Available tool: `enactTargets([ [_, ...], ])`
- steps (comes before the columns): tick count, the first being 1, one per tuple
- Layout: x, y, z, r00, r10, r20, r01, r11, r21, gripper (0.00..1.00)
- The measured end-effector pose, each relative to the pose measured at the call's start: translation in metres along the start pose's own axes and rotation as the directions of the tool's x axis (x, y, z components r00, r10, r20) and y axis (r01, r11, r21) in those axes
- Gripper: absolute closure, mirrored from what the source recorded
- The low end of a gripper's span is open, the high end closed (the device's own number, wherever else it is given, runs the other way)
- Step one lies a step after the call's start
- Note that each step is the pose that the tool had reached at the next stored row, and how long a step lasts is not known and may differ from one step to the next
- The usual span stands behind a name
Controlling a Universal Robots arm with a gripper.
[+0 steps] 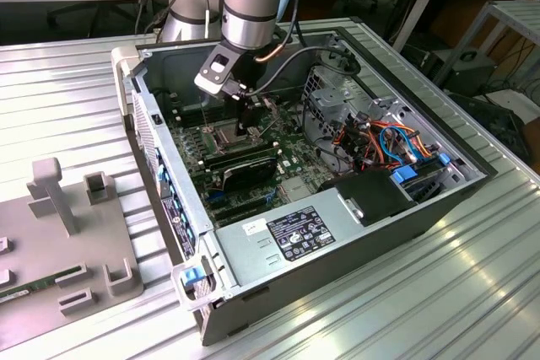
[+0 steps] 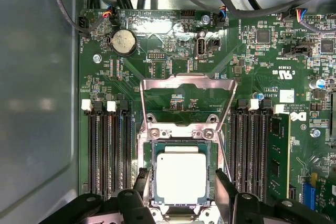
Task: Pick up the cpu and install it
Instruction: 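Place the cpu into insertion slot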
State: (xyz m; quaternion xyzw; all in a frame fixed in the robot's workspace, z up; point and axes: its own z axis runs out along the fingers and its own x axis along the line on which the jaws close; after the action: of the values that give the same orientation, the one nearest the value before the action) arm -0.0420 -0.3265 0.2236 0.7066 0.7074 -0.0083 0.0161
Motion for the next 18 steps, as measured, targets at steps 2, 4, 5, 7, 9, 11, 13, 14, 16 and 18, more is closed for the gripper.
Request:
enactTargets([
  [2, -0.0001, 0.0, -0.0008, 1.0, 0.0, 0.0004, 0.0, 1.0, 0.0002, 0.39],
  [4, 0.0, 0.0001, -0.0021, 1.0, 0.0, 0.0003, 0.0, 1.0, 0.0, 0.39],
  [5, -0.0001, 0.0001, -0.0029, 1.0, 0.0, 0.0008, 0.0, 1.0, 0.0001, 0.39],
  [7, 0.0, 0.0001, -0.0036, 1.0, 0.0, 0.0029, 0.0, 1.0, 0.0, 0.39],
  [9, -0.0001, 0.0, -0.0037, 1.0, 0.0, 0.0043, 0.0, 1.0, 0.0, 0.39],
  [11, -0.0001, 0.0, -0.0038, 1.0, 0.0, 0.0046, 0.0, 1.0, 0.0001, 0.39],
  [13, -0.0001, 0.0, -0.0038, 1.0, 0.0, 0.0046, 0.0, 1.0, 0.0001, 0.71],
  [14, 0.0, -0.0001, -0.0029, 1.0, 0.0, 0.0046, 0.0, 1.0, 0.0, 0.89],
  [16, 0.0004, -0.0019, 0.0092, 0.9999, -0.009, 0.0046, 0.009, 1.0, -0.0035, 0.89],
  [18, 0.0005, -0.0022, 0.0118, 0.9999, -0.012, 0.0047, 0.012, 0.9999, -0.0038, 0.89],
])
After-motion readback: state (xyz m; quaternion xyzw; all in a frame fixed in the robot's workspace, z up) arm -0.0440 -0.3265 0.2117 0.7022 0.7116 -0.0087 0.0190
